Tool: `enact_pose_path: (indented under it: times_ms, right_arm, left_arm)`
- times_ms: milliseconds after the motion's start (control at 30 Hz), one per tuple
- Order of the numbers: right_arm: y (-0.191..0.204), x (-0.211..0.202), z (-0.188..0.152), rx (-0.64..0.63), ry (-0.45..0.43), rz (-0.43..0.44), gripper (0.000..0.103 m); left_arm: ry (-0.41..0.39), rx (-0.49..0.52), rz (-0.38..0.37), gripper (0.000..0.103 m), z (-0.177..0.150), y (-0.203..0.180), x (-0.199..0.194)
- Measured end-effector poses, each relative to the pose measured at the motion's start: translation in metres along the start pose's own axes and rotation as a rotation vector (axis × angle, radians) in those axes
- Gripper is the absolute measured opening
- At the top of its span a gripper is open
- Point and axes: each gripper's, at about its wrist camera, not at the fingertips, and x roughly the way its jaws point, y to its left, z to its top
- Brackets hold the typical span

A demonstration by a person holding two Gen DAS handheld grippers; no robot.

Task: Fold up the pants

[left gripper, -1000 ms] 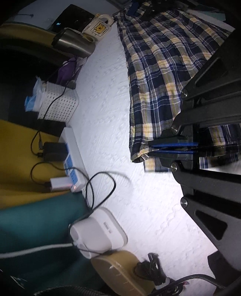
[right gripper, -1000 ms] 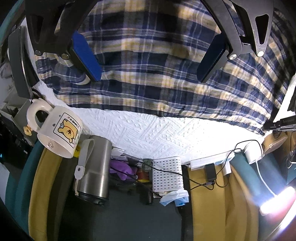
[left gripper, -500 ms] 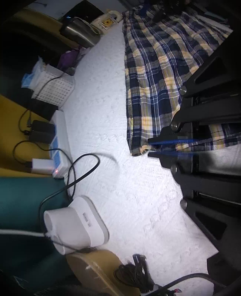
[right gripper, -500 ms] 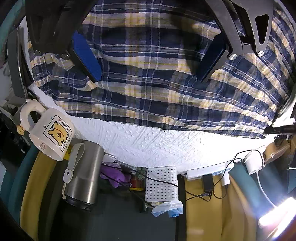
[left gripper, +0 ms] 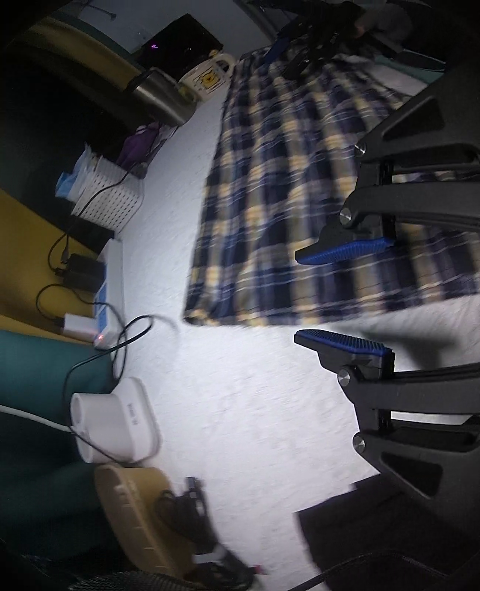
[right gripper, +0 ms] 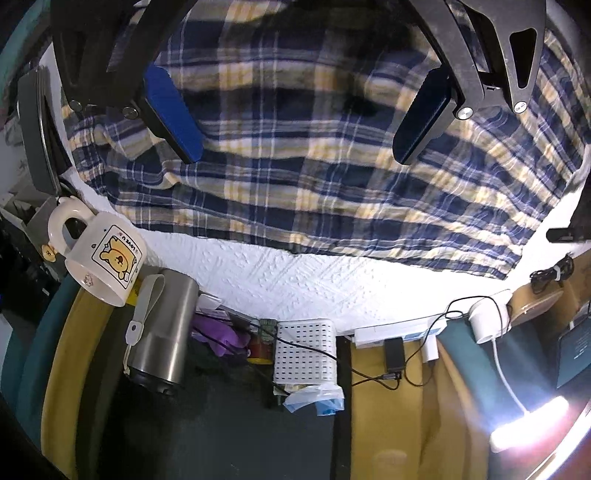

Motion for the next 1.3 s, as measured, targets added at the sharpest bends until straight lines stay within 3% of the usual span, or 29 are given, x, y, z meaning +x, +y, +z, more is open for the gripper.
enact_pose_path:
  times_ms: [233, 400, 467, 500, 533, 600, 800, 1000, 1300]
  right_arm:
    - [0.007, -0.012, -0.009, -0.007, -0.008, 0.000, 0.103]
    - [0.007, -0.019, -0.014, -0.003, -0.010, -0.008, 0.103]
    - [0.006, -0.022, -0.016, 0.000, -0.012, -0.010, 0.103]
    - [0.006, -0.022, -0.016, 0.000, -0.012, -0.012, 0.103]
    - [0.006, -0.023, -0.017, 0.001, -0.013, -0.013, 0.103]
    - [0.005, -0.025, -0.018, 0.003, -0.014, -0.014, 0.103]
    - [0.006, -0.028, -0.019, 0.002, -0.018, -0.012, 0.103]
    - [0.010, -0.027, -0.018, -0.005, -0.018, -0.003, 0.103]
    - [0.011, -0.032, -0.023, -0.003, -0.020, 0.001, 0.103]
  left_arm:
    - [0.038, 0.028, -0.005, 0.036, -0.024, -0.014, 0.008]
    - [0.020, 0.019, -0.005, 0.035, -0.029, -0.012, 0.007]
    - [0.011, 0.033, 0.008, 0.025, -0.029, -0.013, 0.007]
    - [0.007, 0.044, 0.028, 0.011, -0.030, -0.013, 0.007]
    - [0.007, 0.048, 0.035, 0.006, -0.032, -0.013, 0.006]
    - [0.001, 0.050, 0.033, 0.002, -0.033, -0.013, 0.004]
    - [-0.030, 0.026, 0.064, 0.001, -0.035, -0.005, -0.006]
    - [-0.008, 0.008, 0.091, 0.001, -0.037, 0.006, -0.002]
    - [0.036, -0.051, 0.057, 0.002, -0.046, 0.010, -0.024]
